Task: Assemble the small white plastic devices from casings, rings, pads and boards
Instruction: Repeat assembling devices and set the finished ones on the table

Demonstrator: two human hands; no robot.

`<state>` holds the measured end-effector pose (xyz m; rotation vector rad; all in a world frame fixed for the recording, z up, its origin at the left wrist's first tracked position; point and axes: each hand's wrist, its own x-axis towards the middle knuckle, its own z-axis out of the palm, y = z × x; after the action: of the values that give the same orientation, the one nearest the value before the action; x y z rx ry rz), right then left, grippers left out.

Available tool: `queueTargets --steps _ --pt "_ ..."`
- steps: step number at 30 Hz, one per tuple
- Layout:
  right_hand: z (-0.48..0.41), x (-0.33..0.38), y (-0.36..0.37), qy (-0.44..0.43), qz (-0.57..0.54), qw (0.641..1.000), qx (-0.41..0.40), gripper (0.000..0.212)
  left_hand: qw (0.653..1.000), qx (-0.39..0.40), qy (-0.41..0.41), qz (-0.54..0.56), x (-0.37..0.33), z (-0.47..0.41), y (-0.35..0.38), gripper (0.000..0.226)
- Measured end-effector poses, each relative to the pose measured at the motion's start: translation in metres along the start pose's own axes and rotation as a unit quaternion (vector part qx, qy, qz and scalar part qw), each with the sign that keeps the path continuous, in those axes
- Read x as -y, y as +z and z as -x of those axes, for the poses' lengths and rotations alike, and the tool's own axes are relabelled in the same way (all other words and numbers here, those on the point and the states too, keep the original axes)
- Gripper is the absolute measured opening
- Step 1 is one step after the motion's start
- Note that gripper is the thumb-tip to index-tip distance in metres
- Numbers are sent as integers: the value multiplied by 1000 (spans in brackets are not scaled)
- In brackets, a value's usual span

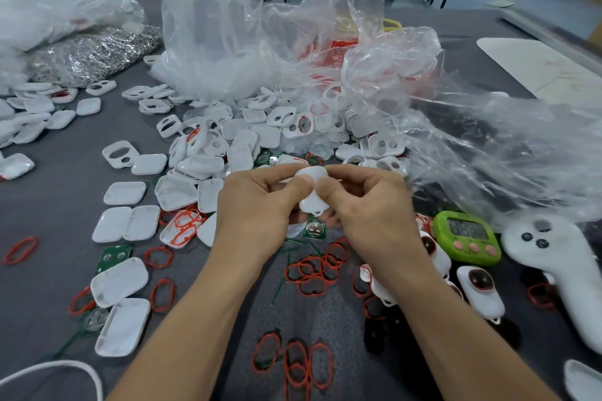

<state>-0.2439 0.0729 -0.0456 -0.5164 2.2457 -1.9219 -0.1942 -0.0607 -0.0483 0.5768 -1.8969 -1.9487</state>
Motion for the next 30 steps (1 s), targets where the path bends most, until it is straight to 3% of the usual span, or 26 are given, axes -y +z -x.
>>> queueTargets --steps 4,7,9,21,27,30 --pt "-4 2 -8 47 -56 996 57 38 999 11 17 -24 -3 -1 -4 19" --pt "-8 3 -16 69 -90 991 66 40 994 108 9 -18 -7 1 -13 41" --pt "-9 3 -19 72 -100 989 81 39 992 128 4 -9 -8 0 -16 48" --pt "-4 -4 -4 84 -95 988 88 33 997 15 18 -77 -3 2 -8 48" --pt "-11 2 -15 147 -188 961 138 24 992 34 57 -105 -9 7 -7 22" --pt "-10 2 -17 171 -198 951 166 29 972 9 105 -208 -10 12 -2 13"
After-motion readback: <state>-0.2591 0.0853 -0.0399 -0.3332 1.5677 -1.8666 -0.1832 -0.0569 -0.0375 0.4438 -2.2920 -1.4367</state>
